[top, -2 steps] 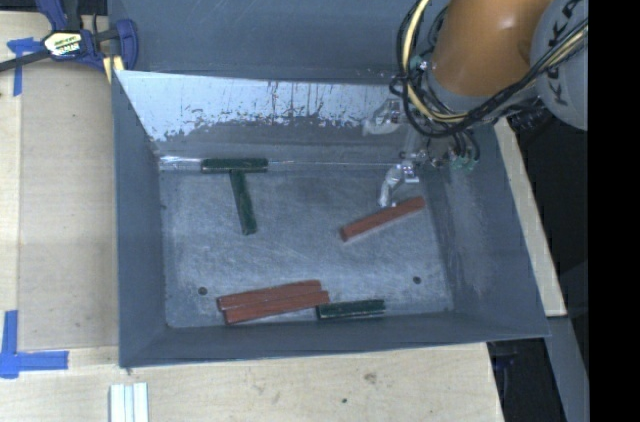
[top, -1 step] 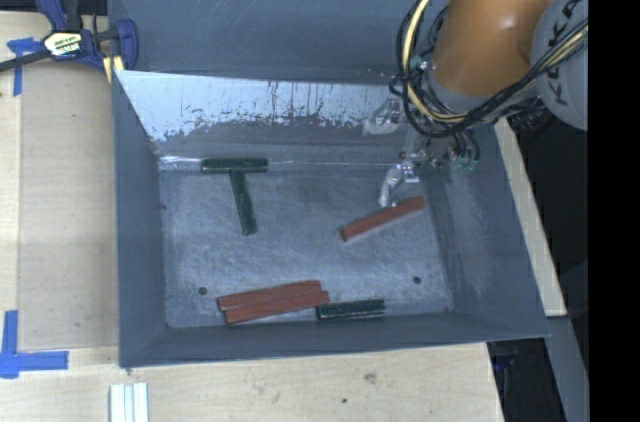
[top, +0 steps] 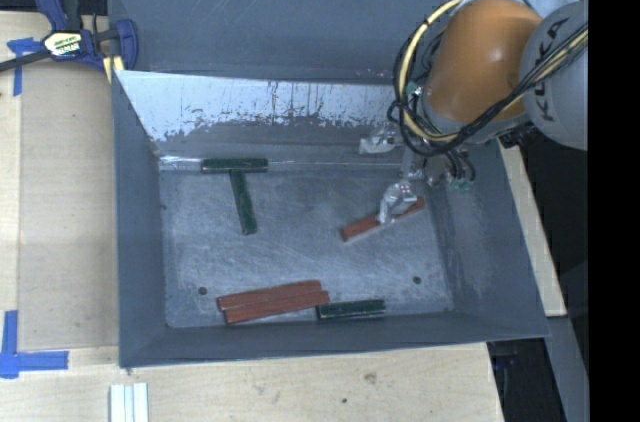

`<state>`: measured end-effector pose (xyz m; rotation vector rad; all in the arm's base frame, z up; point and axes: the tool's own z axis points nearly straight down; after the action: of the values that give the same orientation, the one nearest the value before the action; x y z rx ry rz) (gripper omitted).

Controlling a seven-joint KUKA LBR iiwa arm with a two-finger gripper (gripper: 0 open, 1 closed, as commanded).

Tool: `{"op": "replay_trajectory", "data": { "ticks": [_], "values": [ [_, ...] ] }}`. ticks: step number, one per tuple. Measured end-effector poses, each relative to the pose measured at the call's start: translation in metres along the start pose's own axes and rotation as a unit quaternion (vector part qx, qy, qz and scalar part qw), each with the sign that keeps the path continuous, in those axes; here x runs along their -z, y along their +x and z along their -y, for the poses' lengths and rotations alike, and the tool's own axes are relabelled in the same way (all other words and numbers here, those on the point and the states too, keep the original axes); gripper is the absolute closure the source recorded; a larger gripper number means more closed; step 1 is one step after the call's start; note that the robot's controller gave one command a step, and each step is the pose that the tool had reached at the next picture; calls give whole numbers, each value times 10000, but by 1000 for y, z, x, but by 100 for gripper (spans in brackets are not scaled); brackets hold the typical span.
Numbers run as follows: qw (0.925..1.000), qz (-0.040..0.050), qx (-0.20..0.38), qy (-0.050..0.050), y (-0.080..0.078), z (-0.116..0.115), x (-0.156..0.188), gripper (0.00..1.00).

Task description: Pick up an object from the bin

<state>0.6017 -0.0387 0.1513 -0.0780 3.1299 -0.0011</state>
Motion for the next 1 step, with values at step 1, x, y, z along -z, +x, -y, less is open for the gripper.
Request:
{"op": "replay_trajectory", "data": {
  "ticks": [1],
  "values": [
    [10000,-8,80,4,5,3,-16,0]
  ]
}}
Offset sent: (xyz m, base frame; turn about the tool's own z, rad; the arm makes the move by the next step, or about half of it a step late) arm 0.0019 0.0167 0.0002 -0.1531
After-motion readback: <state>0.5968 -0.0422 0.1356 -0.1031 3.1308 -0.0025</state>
